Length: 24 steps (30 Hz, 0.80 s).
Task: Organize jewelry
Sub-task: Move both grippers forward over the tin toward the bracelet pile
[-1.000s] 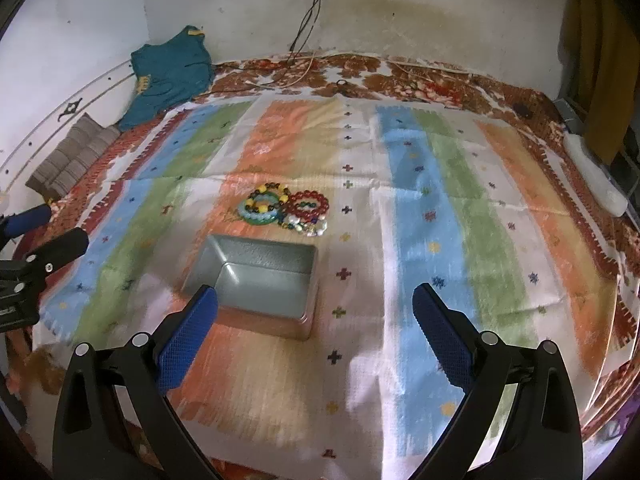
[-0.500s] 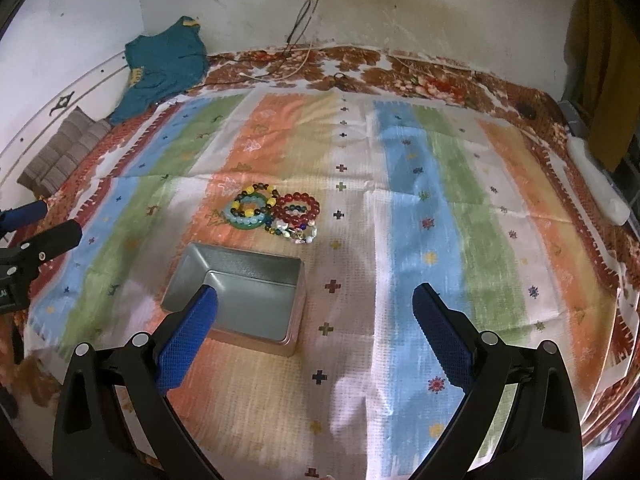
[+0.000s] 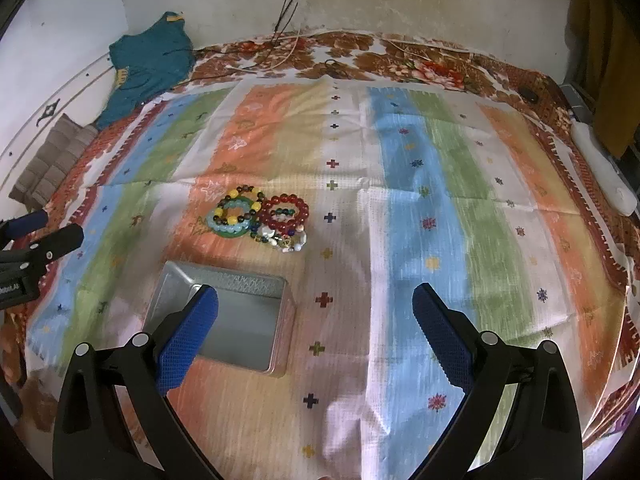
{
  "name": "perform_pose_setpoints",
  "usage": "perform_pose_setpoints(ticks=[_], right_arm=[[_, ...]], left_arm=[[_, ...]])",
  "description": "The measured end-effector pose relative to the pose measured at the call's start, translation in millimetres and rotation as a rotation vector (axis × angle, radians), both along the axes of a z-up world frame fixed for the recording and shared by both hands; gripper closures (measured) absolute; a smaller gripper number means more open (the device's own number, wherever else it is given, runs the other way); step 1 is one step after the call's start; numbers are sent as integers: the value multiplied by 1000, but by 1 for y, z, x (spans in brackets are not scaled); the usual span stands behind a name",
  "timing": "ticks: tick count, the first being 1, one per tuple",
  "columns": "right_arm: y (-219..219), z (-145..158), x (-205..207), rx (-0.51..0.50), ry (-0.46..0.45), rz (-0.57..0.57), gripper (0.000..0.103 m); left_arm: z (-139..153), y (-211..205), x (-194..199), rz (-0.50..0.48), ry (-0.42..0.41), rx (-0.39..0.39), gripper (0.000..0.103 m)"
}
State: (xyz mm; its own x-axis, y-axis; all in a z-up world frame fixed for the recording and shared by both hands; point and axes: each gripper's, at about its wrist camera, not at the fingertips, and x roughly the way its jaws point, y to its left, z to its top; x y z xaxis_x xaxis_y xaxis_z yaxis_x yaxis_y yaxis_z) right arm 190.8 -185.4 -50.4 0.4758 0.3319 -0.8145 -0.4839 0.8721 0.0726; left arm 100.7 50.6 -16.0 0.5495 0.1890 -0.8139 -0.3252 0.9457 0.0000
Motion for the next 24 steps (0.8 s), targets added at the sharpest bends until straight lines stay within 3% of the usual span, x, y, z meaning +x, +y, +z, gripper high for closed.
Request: perform_pose_setpoints(ticks=[12,24], right_arm=[[22,-16,30,5,61,10,4],[41,-32,54,-41,64,9,4]], left_arm=[[-15,8,37,-13,25,-18,6],[-32,12,74,-32,61,-20,6]])
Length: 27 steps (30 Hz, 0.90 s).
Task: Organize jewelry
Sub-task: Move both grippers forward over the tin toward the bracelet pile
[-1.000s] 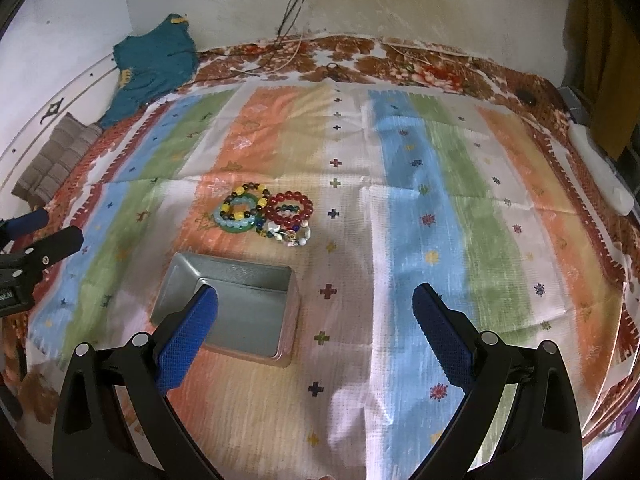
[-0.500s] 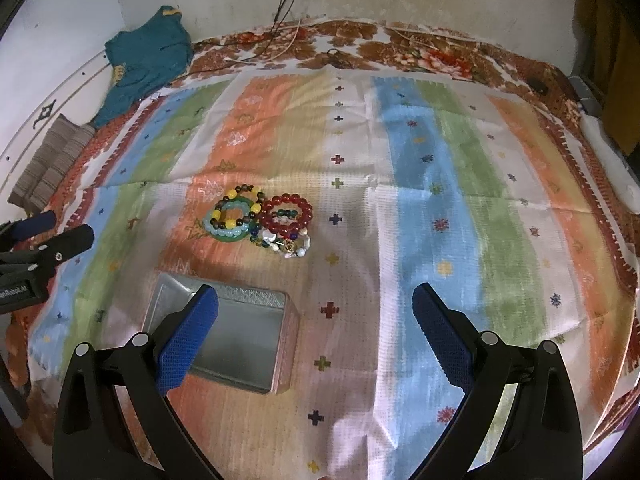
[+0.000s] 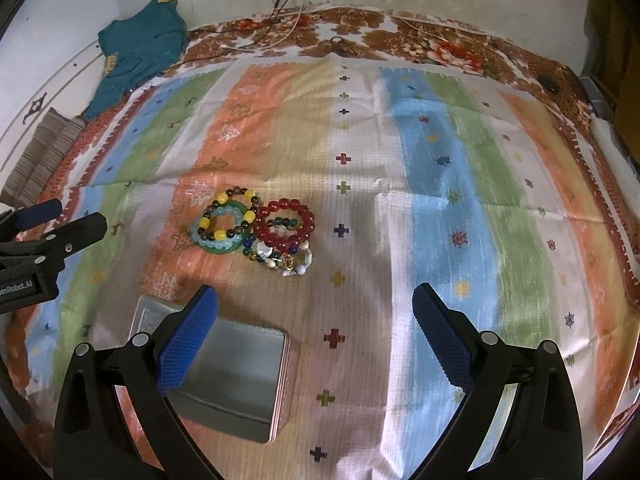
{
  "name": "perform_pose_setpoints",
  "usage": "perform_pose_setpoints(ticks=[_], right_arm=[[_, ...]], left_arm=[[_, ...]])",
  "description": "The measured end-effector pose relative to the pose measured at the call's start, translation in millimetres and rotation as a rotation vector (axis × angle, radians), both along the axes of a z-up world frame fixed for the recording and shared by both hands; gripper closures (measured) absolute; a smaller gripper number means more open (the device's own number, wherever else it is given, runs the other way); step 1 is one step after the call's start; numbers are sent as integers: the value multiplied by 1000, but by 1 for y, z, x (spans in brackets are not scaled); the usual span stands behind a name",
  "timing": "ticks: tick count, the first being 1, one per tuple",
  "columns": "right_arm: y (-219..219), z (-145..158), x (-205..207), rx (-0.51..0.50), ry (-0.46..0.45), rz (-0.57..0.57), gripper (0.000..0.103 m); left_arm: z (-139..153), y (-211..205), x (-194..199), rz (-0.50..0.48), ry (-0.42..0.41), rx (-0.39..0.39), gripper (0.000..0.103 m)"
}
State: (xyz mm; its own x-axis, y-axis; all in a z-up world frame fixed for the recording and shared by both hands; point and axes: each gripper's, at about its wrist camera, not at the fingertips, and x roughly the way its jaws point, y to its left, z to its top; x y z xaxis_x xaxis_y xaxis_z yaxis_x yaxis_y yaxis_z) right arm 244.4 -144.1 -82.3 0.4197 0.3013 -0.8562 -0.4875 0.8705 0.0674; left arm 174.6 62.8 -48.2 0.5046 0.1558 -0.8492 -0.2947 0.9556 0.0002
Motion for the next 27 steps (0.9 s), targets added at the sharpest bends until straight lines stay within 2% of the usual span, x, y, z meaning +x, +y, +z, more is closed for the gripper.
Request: perform_pose_setpoints(ticks=[4,15,18,27], right_arm=[[5,-9,10,-16,11,-15,4],[17,-33,34,-38,60,-27,4],[21,-40,40,-48,67,-27,4],[28,-51,61,-63,90,-49,4]], left_arm=[[-8,1,11,-10,28,-25,12],[-29,8,40,-12,73,41,12],[-37,11,49,-17,97,58,15],[-54,19,72,-20,122,44,15]])
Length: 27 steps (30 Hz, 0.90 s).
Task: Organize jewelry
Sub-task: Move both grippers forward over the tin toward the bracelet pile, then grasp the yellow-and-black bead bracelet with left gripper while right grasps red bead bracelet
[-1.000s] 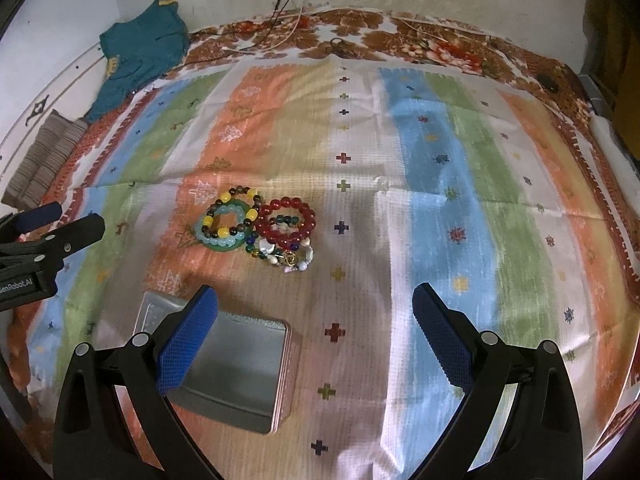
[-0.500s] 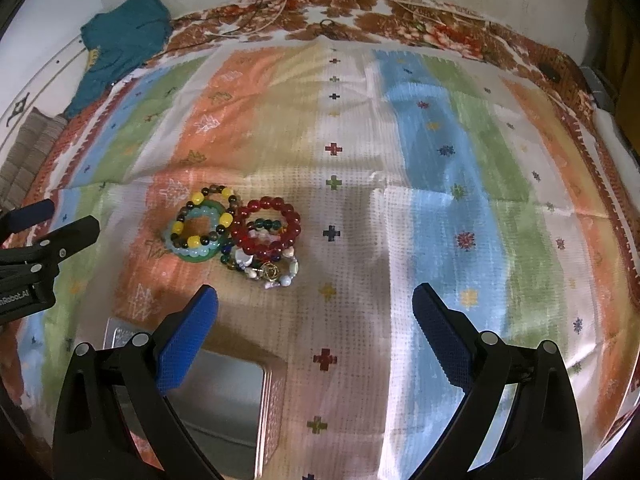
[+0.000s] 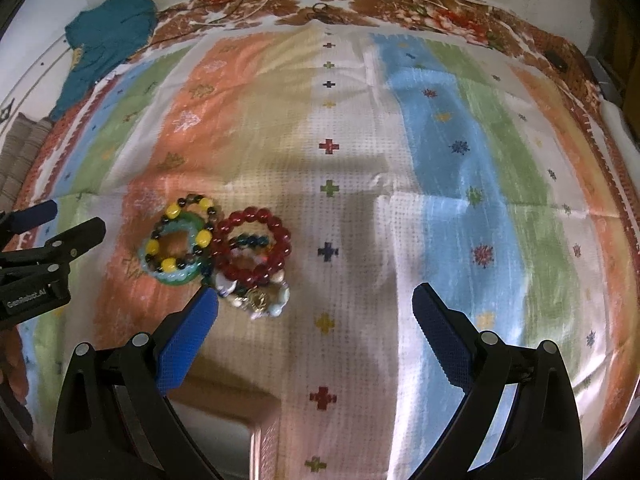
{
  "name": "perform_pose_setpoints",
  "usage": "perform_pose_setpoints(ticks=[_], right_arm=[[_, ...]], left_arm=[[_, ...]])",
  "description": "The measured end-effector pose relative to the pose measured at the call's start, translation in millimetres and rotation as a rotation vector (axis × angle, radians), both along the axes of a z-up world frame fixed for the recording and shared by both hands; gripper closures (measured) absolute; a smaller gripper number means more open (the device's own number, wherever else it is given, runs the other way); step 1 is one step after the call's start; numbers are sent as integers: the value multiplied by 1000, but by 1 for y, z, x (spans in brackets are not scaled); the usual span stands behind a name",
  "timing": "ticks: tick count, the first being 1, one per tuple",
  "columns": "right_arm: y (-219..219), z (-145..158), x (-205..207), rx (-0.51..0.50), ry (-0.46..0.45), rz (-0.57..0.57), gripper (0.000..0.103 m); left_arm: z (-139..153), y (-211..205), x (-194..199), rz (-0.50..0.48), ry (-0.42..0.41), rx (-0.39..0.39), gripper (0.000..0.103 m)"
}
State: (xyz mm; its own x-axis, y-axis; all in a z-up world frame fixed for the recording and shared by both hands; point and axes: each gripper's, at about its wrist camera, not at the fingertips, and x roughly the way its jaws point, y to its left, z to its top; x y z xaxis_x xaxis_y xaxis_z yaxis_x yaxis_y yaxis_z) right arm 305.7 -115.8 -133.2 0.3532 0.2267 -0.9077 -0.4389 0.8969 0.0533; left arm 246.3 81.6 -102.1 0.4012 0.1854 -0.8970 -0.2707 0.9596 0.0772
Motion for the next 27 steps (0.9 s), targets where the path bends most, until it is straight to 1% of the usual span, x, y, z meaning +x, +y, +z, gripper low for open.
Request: perform_pose_setpoints(ticks=[6,14,16,18,21,22,25,27], right_arm=[[9,-10,14,-27,7,2,5],[22,-23,24,-56,21,23,5],[24,-28,28,-65,30,19,16],[25,-30,31,-61,44,16,16],[32,-32,32,-68,40,24,17],[34,-33,33,-66,46,27,23],[41,-38,34,-80,61,43,37],[45,-40,34,-80,65,55,41]], left_arm=[[-13,-4,14,-34,28,-3,16],[-33,-6,30,-48,74,-15,30],[-36,-6,32,-51,78,-23,31],[-38,-5,35,-53,80,-26,32],[-41,-2,37,-52,87,-26,34],[-42,-2,38,-57,90,-29,36],[-48,-3,41,-82,108,-37,49],[-52,-3,42,-91,114,-47,50]])
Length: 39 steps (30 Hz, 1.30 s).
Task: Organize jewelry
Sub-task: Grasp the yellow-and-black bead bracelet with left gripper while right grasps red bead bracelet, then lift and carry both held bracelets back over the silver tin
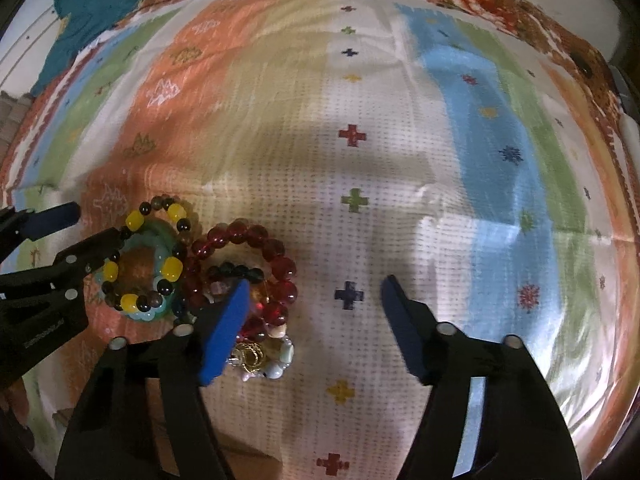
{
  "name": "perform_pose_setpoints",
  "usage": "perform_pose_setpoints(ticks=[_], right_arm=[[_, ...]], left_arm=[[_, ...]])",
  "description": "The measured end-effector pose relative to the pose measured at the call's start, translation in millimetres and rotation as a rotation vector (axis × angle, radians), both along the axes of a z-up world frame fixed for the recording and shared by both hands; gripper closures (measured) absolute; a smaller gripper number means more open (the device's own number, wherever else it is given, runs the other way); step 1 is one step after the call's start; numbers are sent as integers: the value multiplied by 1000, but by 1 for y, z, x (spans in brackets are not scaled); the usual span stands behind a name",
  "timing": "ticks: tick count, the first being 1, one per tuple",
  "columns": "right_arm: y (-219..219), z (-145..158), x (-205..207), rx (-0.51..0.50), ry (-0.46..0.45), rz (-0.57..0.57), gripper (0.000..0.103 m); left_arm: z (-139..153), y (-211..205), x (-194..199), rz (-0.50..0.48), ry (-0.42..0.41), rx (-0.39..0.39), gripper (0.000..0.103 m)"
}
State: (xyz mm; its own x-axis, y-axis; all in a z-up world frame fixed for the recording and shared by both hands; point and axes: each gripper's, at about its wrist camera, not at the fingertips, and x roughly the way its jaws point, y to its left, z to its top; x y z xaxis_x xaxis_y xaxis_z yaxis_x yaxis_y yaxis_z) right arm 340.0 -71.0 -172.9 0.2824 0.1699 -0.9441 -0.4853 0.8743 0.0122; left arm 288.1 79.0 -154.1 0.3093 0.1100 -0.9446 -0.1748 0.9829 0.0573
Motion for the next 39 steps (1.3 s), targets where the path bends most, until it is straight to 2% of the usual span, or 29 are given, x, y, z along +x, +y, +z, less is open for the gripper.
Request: perform_pose_setpoints(ticks=[2,6,7,8,10,18,26,39], right_arm=[[2,-1,0,8,10,5,47],[5,-3,-1,20,25,23,71],[5,-4,-1,23,30,26,78],[5,-5,-1,27,34,29,80],[5,-5,-2,33,37,40,87],[0,-3,-3,46,30,47,89],[-3,5,-6,51,9,52,89],[-16,40,-24,97,-61,69,89]], left_arm=[[-3,-1,0,-13,6,-5,54],[-8,-6,2,-40,18,-13,64],[-8,-8,2,-46,18,-17,71],[-8,-9,2,-49,16,-15,79],[-7,-11,2,-55,15,0,87],[-2,-14,1,-64,7,5,94],[7,-13,0,-56,-15,-10,94],[38,-19,-19,-13,-82,-34,94]])
